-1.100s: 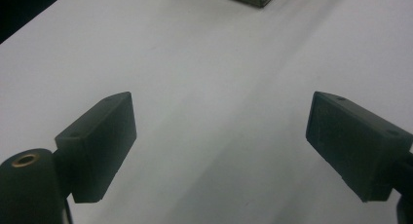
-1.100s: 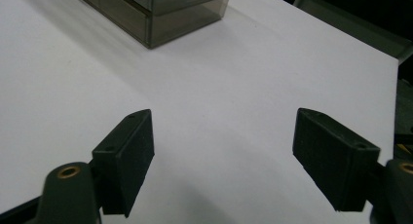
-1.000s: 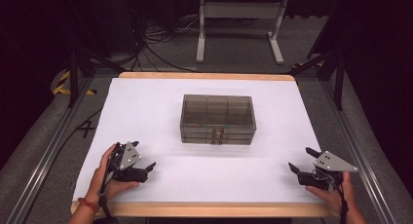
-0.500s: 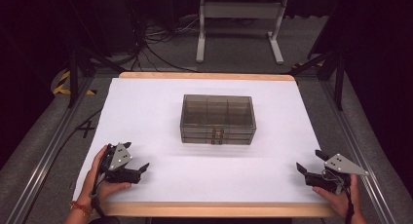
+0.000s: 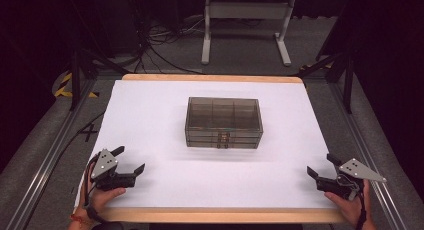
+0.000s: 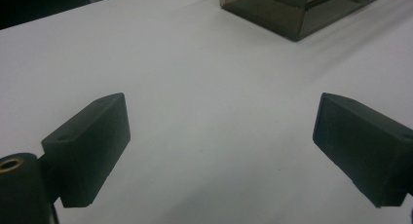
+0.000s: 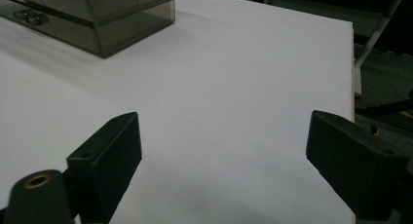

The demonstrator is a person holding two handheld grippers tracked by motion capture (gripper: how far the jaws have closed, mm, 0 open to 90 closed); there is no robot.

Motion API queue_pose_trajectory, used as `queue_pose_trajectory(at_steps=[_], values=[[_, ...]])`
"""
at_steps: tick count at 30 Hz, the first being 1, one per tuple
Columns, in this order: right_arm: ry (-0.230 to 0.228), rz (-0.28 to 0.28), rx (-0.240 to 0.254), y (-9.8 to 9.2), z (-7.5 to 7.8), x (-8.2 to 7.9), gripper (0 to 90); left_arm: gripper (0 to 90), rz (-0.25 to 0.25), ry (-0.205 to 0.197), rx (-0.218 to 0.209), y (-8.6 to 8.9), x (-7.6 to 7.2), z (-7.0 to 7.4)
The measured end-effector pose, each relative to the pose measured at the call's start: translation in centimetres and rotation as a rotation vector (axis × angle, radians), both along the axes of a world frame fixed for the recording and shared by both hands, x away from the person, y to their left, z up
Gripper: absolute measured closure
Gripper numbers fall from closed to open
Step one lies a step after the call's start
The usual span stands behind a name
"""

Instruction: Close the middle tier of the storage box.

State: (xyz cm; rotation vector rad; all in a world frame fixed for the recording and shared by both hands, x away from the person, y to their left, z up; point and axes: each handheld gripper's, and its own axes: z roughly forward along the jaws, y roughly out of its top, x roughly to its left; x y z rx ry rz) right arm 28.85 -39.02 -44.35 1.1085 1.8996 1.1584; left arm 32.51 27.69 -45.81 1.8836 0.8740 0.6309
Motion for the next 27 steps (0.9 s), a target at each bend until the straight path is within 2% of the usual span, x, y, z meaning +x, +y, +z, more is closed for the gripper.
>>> queue_pose_trajectory(at_steps=[3,7,15,19,27], values=[[-0.007,0.000,-0.001,-0.01,0.00,-0.06,14.1,7.3,-0.002,0.008,0.029,-0.28,0.09,-0.03],[-0.006,-0.005,-0.002,0.01,-0.01,-0.05,14.2,7.3,-0.003,0.015,0.042,-0.40,0.18,-0.04],[0.000,-0.010,-0.051,0.49,-0.08,0.02,14.1,7.4,-0.017,0.015,0.062,-0.66,0.13,-0.09],[-0.018,-0.009,-0.062,0.60,-0.10,-0.15,14.1,7.4,-0.026,0.019,0.085,-0.87,0.20,-0.10],[-0.001,-0.007,-0.066,0.67,-0.12,-0.03,14.6,7.4,-0.024,0.029,0.092,-0.89,0.31,-0.09]])
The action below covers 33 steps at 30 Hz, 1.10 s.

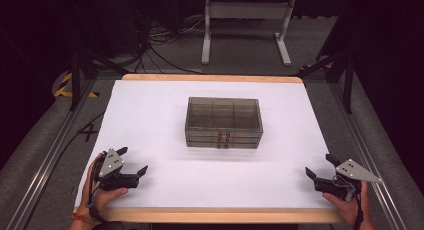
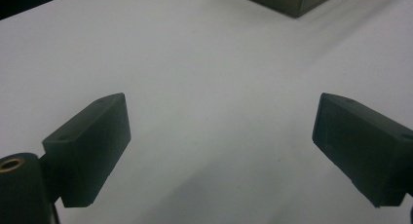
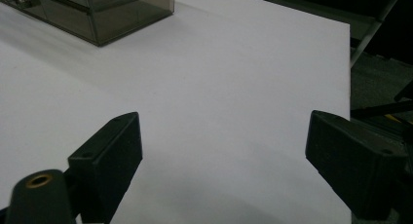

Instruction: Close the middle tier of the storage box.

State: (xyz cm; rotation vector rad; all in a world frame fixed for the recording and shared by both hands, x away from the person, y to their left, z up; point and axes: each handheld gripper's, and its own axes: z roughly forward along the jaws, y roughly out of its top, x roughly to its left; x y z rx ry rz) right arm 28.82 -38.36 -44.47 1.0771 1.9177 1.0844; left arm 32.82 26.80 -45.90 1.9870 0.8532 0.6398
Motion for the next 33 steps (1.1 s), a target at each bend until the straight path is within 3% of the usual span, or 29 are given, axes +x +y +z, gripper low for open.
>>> queue_pose_trajectory(at_steps=[27,33], values=[[0.022,0.008,-0.024,0.22,-0.03,0.23,12.9,7.3,-0.001,0.016,0.002,0.04,0.23,0.00],[0.040,0.006,-0.026,0.23,-0.03,0.41,12.4,6.5,0.007,0.018,-0.020,0.20,0.20,0.00]])
